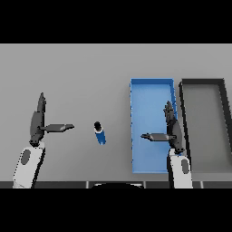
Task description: Pick up the blue pipe and place it into the blue bin.
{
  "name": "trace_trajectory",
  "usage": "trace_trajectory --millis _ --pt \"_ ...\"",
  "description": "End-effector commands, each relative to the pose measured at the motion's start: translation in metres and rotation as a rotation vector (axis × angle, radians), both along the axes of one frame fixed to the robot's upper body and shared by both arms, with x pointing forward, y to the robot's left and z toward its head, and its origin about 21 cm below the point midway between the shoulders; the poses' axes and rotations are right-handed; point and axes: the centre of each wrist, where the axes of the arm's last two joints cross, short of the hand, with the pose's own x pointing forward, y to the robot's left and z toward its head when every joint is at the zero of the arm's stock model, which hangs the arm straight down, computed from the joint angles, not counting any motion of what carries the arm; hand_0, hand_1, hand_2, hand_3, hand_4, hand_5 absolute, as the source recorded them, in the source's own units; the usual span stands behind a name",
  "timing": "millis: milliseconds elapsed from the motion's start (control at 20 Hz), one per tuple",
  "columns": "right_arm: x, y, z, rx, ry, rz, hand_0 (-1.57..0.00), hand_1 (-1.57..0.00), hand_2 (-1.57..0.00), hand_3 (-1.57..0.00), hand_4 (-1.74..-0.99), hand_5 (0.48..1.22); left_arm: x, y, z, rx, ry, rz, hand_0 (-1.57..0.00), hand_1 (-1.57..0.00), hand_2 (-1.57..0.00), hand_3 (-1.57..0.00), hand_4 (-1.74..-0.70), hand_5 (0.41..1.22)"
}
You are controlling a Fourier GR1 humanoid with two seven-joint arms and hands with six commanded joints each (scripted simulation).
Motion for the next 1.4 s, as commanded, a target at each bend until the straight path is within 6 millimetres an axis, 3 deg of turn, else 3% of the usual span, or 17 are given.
trace_trajectory --millis 0,250,300,400,700,1100,1350 --pt "0.000 0.000 0.000 0.000 0.000 -0.001 0.00 0.00 0.00 0.00 -1.210 0.594 0.000 0.000 0.000 0.000 -0.005 0.000 0.00 0.00 0.00 0.00 -0.97 0.594" --pt "0.002 0.002 0.000 -0.003 0.005 -0.003 0.00 0.00 0.00 0.00 -1.210 0.594 0.002 0.002 -0.001 -0.005 0.002 0.000 0.00 0.00 0.00 0.00 -0.97 0.594" --pt "0.000 -0.006 0.007 -0.149 -0.059 0.059 0.00 0.00 0.00 0.00 -1.210 0.594 0.000 0.012 0.004 0.074 0.001 -0.155 0.00 0.00 0.00 0.00 -0.97 0.594" --pt "-0.008 -0.009 0.013 -0.291 -0.116 0.127 0.00 0.00 0.00 0.00 -1.198 0.589 -0.003 0.030 0.009 0.147 0.012 -0.303 0.00 0.00 0.00 0.00 -0.97 0.596" --pt "-0.016 -0.005 0.018 -0.356 -0.107 0.164 0.00 0.00 0.00 0.00 -1.182 0.583 -0.010 0.035 0.012 0.173 0.003 -0.451 0.00 0.00 0.00 0.00 -0.97 0.590" --pt "-0.015 -0.007 0.018 -0.323 -0.104 0.159 0.00 0.00 0.00 0.00 -1.229 0.576 -0.040 -0.006 0.025 0.224 0.138 -0.722 0.00 0.00 0.00 0.00 -1.03 0.496" --pt "-0.015 -0.006 0.020 -0.331 -0.099 0.167 0.00 0.00 0.00 0.00 -1.213 0.571 -0.048 -0.039 0.011 0.247 0.181 -0.834 0.00 0.00 0.00 0.00 -1.10 0.466"
